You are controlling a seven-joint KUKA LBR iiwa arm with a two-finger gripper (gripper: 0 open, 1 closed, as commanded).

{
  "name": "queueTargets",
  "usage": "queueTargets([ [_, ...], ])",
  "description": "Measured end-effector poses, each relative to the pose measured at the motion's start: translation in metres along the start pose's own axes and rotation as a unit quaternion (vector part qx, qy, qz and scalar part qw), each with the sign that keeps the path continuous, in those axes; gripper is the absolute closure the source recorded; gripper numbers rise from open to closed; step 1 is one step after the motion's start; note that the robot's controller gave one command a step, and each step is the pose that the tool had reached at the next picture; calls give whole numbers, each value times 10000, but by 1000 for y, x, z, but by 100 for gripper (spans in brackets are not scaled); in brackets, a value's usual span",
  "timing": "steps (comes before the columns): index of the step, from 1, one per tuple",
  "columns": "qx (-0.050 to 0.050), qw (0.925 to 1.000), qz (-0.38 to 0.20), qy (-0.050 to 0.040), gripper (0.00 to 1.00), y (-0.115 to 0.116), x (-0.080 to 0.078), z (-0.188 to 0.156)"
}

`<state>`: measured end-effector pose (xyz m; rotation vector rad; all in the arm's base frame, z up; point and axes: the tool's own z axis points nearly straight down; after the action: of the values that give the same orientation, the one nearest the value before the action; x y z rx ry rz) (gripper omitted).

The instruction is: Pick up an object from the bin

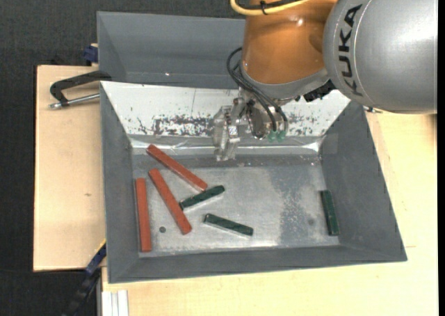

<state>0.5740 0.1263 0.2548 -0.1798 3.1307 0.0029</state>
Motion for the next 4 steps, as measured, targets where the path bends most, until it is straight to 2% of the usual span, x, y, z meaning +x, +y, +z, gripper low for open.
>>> queueTargets([
  [1, -1, 9994, -332, 5, 100, -6, 6, -5],
  [2, 2, 9987, 509, 44, 0, 32, 26, 85],
  [3, 0, 9987, 512, 17, 0, 31, 25, 82],
  [4, -7, 9998, 222, -19, 0, 22, 34, 113],
])
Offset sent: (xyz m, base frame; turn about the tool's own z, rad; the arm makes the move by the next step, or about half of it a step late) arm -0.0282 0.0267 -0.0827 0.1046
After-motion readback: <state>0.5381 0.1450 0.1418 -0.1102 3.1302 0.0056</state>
